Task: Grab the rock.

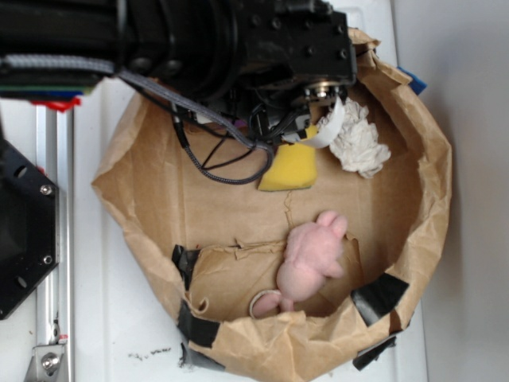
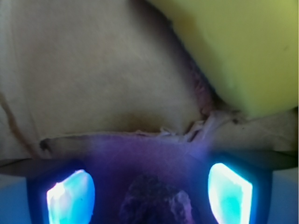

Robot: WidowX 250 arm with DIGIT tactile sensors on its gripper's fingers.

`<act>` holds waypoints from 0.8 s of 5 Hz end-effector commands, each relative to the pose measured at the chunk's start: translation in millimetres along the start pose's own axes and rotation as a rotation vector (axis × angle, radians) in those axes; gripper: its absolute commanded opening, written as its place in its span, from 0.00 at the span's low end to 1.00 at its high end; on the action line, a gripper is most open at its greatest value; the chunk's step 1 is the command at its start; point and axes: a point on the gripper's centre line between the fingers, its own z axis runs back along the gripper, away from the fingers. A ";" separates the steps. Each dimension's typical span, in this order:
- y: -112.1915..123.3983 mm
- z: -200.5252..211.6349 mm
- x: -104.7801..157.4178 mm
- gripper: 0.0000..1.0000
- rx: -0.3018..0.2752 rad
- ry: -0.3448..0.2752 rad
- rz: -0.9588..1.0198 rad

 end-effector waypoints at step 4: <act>2.8 4.2 1.4 0.00 0.049 0.023 -0.006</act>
